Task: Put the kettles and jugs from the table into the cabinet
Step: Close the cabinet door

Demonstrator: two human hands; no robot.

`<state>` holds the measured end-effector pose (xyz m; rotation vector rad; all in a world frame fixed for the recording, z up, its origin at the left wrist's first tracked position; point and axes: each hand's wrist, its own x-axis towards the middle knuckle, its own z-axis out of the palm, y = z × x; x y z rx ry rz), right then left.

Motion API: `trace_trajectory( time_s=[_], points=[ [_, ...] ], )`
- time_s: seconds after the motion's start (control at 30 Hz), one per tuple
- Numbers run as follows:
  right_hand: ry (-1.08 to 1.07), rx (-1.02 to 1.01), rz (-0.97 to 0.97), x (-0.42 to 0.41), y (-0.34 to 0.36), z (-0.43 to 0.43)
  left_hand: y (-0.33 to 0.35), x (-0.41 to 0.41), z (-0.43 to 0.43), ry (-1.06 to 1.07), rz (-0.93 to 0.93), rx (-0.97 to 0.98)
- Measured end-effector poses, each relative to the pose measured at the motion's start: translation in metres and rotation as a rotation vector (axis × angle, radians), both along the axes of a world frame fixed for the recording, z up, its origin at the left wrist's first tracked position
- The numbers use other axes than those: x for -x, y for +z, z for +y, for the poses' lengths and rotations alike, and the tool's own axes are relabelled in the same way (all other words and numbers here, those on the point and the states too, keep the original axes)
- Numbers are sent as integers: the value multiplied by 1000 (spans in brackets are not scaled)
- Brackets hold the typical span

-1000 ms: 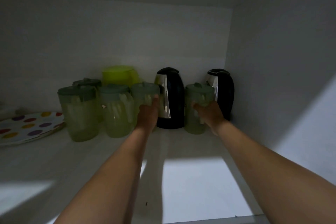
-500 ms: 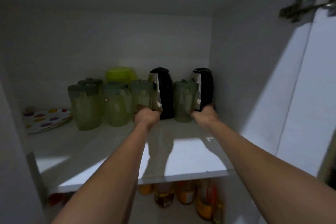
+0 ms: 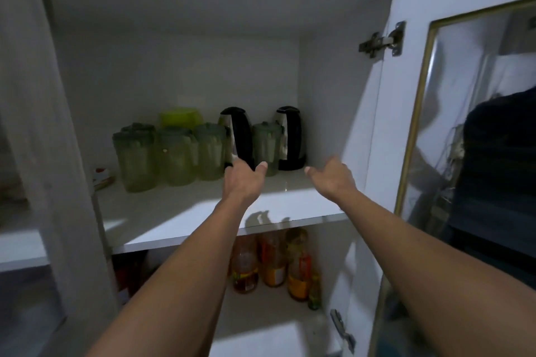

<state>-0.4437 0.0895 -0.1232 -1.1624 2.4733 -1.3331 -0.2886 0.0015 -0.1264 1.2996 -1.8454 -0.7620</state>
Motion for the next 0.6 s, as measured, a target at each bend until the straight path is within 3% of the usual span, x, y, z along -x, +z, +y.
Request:
trace_trajectory(
  time_s=[0.27,0.6],
  points=[
    [-328,121,64,-27,33,110,7,6,73,-374,6,152],
    [-838,83,66,-80,24,321,-36,22,240,-745,48,-50]
  ],
)
